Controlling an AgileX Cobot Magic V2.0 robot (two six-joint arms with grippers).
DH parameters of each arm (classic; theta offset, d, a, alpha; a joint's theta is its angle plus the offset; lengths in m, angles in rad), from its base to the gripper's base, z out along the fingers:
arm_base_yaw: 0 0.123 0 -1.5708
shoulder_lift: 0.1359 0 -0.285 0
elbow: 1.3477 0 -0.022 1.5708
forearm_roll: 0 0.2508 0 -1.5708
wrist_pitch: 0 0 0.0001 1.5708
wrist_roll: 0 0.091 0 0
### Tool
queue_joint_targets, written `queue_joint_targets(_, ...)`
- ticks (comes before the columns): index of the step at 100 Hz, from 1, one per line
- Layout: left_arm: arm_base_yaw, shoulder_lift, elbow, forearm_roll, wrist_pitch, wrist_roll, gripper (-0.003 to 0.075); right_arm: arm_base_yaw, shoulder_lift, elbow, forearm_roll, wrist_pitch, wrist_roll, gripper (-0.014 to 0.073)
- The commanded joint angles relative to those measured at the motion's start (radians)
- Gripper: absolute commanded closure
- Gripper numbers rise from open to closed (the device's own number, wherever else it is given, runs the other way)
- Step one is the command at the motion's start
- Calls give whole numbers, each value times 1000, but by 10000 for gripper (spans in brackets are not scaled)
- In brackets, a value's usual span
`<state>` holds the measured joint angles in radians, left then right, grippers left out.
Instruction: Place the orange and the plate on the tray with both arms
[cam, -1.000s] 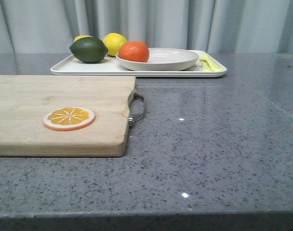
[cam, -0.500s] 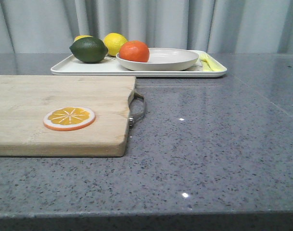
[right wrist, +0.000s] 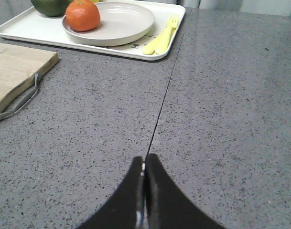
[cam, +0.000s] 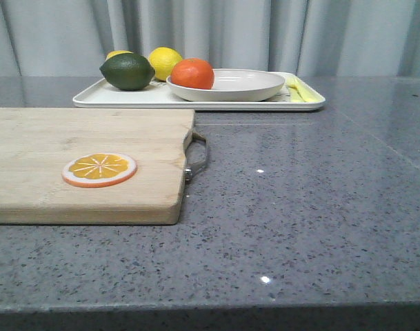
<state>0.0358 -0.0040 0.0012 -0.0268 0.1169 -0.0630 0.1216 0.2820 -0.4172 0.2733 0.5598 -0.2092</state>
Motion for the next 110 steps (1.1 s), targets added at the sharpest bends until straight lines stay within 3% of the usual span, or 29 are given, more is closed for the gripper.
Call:
queue_joint_targets(1,1,-30,22,-8,-81,-10,739,-1,6,-18,2,-73,-10,662)
queue_joint_targets(17,1,-30,22,-8,-81,-10,739,-20,4,18,1,-149,-10,662)
queue_joint_targets(37,1,-30,22,-8,-81,-10,739,-34,-55,130,-38,-402,3,662)
queue_joint_targets(64,1,-30,22,-8,-81,-10,739,-39,-151,317,-273,-700,267,662)
queue_joint_targets(94,1,-30,22,-8,-81,-10,739,-91,-257,442,-294,-732,283,662)
queue_joint_targets(110,1,-30,22,-8,-81,-10,739,-96,-302,445,-294,-676,283,662)
